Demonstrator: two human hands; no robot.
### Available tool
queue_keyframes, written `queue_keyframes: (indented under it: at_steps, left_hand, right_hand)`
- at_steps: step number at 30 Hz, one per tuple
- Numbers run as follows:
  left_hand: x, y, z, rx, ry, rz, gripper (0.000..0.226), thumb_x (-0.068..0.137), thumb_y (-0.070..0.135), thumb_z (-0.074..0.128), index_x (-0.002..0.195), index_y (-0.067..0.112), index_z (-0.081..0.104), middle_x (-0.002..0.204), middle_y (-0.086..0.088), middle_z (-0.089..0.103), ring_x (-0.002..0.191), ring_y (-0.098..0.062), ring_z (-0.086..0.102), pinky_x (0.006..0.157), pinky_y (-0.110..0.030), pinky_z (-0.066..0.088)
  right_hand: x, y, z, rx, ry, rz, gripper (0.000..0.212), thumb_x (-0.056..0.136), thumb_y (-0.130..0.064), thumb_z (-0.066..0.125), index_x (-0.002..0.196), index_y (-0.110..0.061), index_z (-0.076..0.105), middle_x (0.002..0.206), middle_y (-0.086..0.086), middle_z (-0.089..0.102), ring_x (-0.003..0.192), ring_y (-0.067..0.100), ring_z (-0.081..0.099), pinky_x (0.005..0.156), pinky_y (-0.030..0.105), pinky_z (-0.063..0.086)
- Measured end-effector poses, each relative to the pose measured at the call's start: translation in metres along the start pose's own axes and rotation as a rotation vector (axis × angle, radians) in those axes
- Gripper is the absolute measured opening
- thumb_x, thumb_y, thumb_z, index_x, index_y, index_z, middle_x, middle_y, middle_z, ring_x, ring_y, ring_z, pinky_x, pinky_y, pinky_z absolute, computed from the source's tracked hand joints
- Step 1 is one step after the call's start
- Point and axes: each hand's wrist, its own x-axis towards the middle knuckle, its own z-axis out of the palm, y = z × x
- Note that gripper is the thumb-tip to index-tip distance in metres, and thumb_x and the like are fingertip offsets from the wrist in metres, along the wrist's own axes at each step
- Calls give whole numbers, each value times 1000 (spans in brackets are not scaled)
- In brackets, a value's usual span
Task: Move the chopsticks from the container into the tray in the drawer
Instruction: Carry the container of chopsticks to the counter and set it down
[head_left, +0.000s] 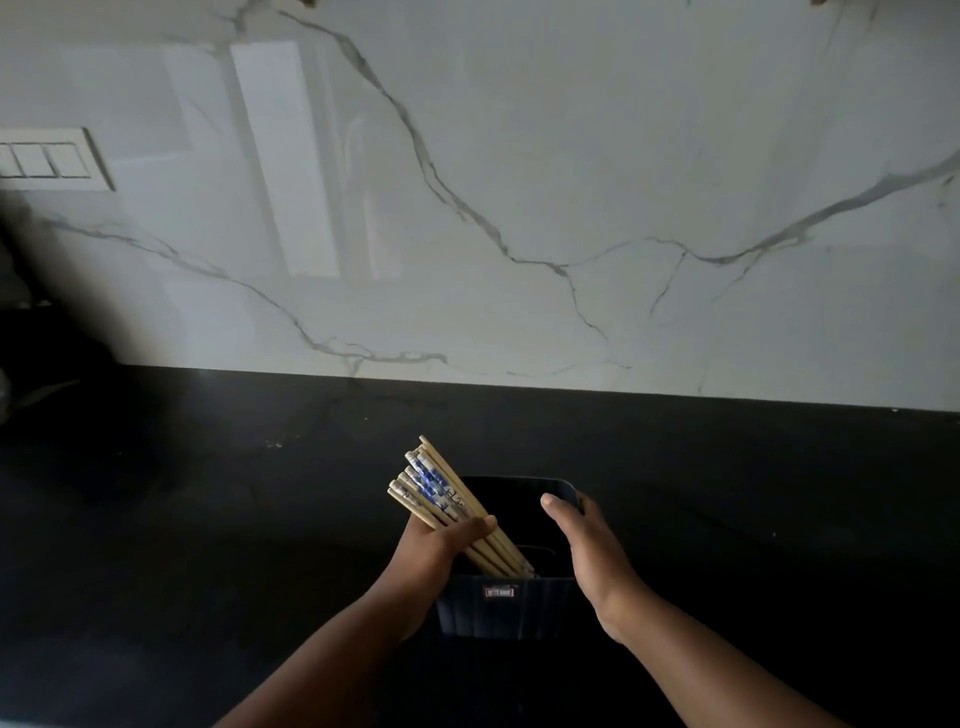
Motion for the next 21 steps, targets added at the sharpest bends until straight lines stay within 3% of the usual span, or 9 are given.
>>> queue_keyframes:
  at_steps: [3,9,12,15,18,20,21]
  left_hand:
    - [8,5,-3,12,-13,10,27,81,13,73,102,-1,64,96,-17,74,88,-23,72,70,-26,54]
    - [14,18,-9,-8,-46,38,39,81,23,75,111,4,58,103,-14,71,78,-3,70,57,-8,48]
    - [6,13,-18,-31,-107,100,48,75,36,78,112,13,58,101,-3,74,87,-3,70,65,-8,49]
    - [-3,-1,-33,-51,-229,133,55,76,33,80,122,31,49,109,1,72,99,-7,69,74,-13,52]
    - [-13,-13,-48,61,-300,145,69,73,43,80,128,48,38,132,5,59,119,-9,58,95,-29,51]
    - [-17,-23,-58,306,-266,195,95,64,65,72,144,43,26,152,2,39,142,-17,33,116,-46,28]
    - [-18,-29,-62,478,-253,219,110,62,76,64,151,34,15,160,1,23,148,-19,15,121,-47,12]
  right_hand:
    - [6,-3,6,-24,75,-9,15,91,-45,57,101,-35,55,109,-13,59,94,-2,52,77,24,37]
    - [13,-11,14,-139,187,26,55,89,-66,43,127,-28,49,113,-6,49,109,15,47,89,32,30]
    - [7,-12,12,-117,236,-21,67,88,-69,36,138,-24,45,135,-3,49,129,19,44,99,31,31]
    - [-7,-5,10,-108,294,-33,71,86,-72,34,136,-22,47,135,1,53,124,20,49,105,38,36]
    - [-20,8,10,-129,361,-38,63,92,-65,32,137,-22,45,124,-3,51,111,14,47,93,33,34]
    - [-30,20,10,-158,392,-48,59,94,-62,32,136,-22,44,118,-3,50,103,13,46,88,32,33]
    - [-35,26,12,-174,388,-43,59,93,-62,33,136,-23,42,116,-2,50,100,13,46,86,32,34]
